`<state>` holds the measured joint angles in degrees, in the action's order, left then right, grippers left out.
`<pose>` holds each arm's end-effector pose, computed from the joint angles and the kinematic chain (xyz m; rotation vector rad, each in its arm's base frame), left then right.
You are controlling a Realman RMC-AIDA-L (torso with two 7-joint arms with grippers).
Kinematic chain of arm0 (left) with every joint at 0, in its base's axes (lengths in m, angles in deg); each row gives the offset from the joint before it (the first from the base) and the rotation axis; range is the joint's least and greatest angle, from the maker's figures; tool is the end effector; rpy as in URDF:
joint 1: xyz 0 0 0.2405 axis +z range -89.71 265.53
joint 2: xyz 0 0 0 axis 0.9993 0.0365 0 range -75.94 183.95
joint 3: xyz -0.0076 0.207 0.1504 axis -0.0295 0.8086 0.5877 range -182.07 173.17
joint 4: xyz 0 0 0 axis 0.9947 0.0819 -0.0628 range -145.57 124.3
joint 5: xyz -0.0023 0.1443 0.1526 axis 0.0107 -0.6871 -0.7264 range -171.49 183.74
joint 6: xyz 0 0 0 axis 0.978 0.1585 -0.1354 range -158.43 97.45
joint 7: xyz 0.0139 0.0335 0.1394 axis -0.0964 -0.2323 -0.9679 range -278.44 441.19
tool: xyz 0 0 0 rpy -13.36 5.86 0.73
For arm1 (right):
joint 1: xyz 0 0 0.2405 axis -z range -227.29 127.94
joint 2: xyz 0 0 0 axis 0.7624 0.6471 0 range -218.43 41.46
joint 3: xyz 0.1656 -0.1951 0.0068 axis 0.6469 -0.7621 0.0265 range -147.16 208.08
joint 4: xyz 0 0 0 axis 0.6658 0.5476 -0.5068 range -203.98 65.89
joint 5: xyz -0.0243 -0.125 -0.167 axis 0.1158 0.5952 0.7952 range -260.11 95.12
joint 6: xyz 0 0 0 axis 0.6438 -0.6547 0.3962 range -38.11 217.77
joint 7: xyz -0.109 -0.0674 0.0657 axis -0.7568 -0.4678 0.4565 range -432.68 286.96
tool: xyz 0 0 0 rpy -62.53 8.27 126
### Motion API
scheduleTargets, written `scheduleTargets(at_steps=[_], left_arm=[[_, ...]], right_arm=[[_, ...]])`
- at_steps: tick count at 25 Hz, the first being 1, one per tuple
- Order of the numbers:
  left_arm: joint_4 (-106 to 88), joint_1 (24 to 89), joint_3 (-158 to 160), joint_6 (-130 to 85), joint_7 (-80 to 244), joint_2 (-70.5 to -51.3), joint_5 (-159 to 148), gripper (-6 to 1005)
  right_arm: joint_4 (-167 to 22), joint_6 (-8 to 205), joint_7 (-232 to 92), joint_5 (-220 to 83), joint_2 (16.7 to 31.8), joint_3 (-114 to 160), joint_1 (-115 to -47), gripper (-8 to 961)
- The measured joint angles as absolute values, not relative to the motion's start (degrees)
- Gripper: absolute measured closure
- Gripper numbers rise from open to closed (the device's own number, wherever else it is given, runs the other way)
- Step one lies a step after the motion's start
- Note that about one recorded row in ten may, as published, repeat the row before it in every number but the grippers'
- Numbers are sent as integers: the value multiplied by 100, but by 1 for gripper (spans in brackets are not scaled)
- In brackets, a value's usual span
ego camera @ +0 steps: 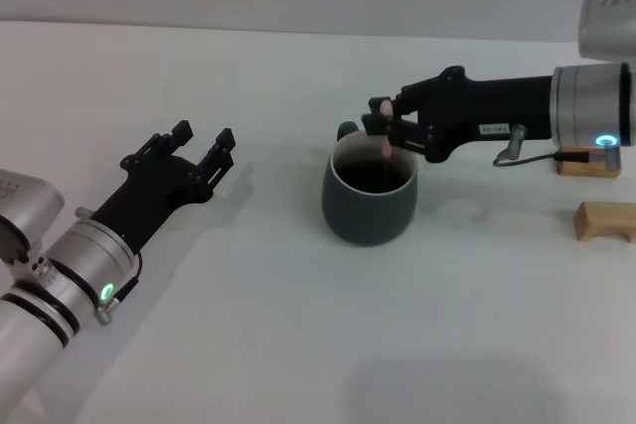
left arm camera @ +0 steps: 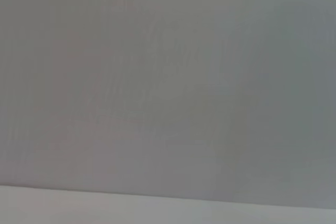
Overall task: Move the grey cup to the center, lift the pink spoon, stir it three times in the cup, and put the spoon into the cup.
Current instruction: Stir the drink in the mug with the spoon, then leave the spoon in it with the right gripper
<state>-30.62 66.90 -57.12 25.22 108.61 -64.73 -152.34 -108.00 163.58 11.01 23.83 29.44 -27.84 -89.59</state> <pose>-0.2952 0.3150 -0.0738 -1.9365 -0.7815 -0.8343 0.1912 0.3919 -0.0227 -2.7745 0.3899 0.5340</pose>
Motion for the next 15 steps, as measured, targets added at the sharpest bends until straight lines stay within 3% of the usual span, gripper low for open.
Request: scheduleTargets(at_steps=[13, 15], left_arm=[[-3101, 6787, -5709, 2572, 10994, -6467, -15269, 381], [-3111, 6800, -5709, 2598, 10994, -6466, -15270, 381]], right_arm=[[-10995, 16037, 1393, 2374, 2973, -2497, -8737, 825], [-11103, 15997, 1394, 2342, 3000, -2411, -8648, 759]])
